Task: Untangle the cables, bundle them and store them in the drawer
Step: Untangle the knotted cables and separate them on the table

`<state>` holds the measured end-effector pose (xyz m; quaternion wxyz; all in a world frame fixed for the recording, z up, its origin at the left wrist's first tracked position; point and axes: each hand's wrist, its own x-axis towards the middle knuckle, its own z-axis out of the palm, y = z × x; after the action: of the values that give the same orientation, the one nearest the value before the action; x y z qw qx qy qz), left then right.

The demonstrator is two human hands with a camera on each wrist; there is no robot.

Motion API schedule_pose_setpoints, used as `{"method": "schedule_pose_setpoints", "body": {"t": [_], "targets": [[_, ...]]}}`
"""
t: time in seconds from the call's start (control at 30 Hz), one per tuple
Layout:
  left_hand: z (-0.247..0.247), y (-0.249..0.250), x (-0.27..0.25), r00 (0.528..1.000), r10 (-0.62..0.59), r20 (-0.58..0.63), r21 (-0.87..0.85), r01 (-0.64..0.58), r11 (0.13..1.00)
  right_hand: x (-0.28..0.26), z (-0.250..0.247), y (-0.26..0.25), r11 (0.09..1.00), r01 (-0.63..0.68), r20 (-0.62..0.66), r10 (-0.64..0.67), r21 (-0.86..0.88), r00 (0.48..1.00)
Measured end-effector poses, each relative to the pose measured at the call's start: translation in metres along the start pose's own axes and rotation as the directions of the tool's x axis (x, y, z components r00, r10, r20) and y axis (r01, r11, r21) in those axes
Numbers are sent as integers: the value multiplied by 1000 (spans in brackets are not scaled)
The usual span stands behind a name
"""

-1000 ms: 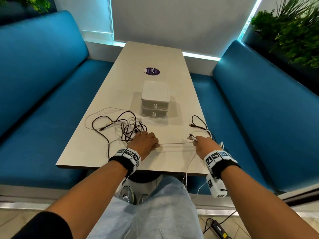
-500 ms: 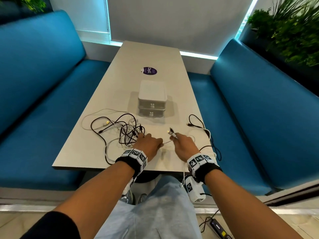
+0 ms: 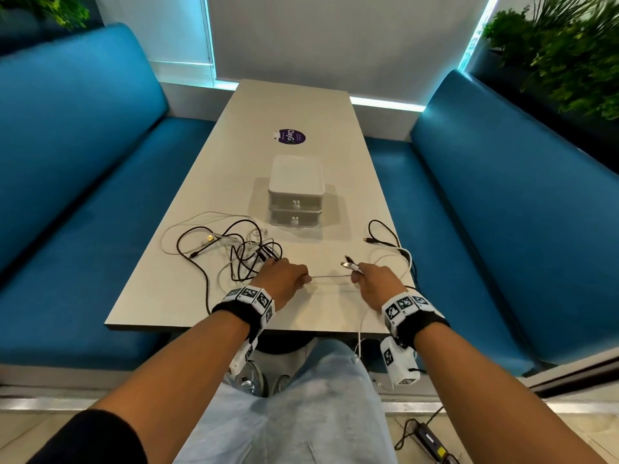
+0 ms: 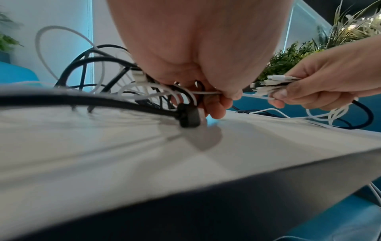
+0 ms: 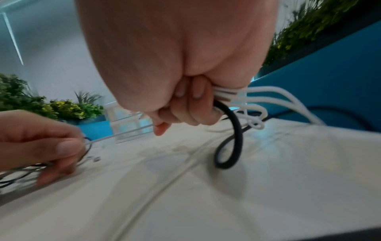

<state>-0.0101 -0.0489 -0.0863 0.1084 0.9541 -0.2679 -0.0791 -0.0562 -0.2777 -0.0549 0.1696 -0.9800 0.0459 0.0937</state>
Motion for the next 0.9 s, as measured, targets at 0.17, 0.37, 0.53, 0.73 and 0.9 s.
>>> {"method": "schedule_pose_setpoints", "body": {"t": [0.17, 0.37, 0.53, 0.73, 0.9], "targets": [[1, -6, 0, 999, -24, -26, -3, 23, 1000, 0, -19, 39, 971, -233, -27, 231, -62, 972], [5, 5, -4, 1000, -25, 7, 111, 24, 994, -3, -5, 28, 971, -230, -142, 220, -59, 965], [8, 9, -7, 1000, -29, -3, 162, 29, 986, -3, 0, -12, 998, -68, -237, 70, 17, 969], [-2, 19, -7, 999, 22, -27, 175, -17, 984, 1, 24, -47, 965, 251, -8, -251, 80, 968], [0, 16, -12, 999, 44, -15, 192, -41, 980, 5, 24, -43, 981, 196, 73, -196, 14, 978]]}}
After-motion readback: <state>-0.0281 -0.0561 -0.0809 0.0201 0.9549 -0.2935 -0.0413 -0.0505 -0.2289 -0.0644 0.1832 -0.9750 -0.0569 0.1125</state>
